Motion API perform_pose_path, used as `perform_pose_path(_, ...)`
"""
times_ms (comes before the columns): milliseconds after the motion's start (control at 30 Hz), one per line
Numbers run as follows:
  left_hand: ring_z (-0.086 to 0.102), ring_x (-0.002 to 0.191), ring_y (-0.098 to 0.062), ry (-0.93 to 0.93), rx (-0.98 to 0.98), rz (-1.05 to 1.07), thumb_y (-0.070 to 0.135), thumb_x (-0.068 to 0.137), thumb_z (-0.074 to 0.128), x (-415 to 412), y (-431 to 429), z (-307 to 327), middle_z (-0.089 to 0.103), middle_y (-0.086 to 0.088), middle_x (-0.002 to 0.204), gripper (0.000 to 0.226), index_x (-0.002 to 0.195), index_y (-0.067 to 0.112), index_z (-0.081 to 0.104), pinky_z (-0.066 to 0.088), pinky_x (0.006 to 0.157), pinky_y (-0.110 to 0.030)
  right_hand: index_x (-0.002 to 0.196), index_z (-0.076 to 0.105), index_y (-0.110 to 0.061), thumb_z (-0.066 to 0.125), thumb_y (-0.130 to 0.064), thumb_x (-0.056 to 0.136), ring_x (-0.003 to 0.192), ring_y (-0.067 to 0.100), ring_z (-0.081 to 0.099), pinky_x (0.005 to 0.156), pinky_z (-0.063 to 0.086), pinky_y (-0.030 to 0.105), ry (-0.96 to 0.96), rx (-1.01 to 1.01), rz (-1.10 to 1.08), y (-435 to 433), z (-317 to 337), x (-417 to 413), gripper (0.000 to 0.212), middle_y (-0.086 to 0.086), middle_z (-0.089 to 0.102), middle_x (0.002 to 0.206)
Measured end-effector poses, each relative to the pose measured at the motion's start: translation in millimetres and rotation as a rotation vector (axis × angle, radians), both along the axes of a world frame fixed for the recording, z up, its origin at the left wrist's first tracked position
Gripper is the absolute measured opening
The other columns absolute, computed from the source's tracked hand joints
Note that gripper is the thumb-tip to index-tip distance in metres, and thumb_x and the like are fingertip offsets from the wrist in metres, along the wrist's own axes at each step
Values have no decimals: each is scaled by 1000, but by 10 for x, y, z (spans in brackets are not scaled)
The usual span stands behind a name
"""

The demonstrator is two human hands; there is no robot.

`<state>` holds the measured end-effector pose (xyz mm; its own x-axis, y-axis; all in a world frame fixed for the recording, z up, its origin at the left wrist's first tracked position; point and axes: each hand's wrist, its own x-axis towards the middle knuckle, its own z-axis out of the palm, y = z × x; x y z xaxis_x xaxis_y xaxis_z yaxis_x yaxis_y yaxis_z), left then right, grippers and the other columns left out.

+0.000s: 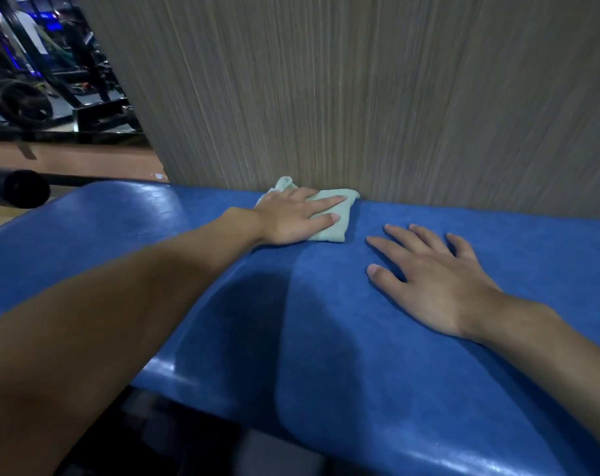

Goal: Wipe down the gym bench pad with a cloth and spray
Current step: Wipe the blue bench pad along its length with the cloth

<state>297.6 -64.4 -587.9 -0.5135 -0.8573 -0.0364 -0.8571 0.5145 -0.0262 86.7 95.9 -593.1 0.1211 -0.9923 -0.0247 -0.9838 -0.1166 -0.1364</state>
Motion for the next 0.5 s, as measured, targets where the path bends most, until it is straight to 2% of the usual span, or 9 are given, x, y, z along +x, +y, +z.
perform_pose_path(167, 1, 152, -13, 8, 28, -25, 79, 75, -1, 232, 582, -23, 12, 0, 166, 73, 146, 65, 4, 5, 121, -50, 153, 12, -45, 7, -68, 87, 151, 12, -5, 121, -4, 50, -5, 1, -3, 10, 8, 3, 70, -17, 2, 164)
perform_pose_path(333, -6, 153, -16, -23, -20, -124, 85, 74, -18, 647, 1560, -42, 5, -2, 167, 61, 134, 74, -18, 2, 121, -47, 153, 13, -44, 9, -67, 89, 151, 13, -2, 121, -2, 50, -11, 9, -3, 33, 18, 16, 69, -15, 4, 164)
perform_pose_path(500, -16, 151, -11, 8, 12, -115, 84, 75, -17, 852, 2128, -11, -5, 6, 167, 58, 132, 76, -20, -6, 122, -43, 152, 20, -43, 19, -65, 94, 151, 14, -1, 119, -7, 54, 34, 8, -2, -11, 92, 27, 62, -14, 9, 164)
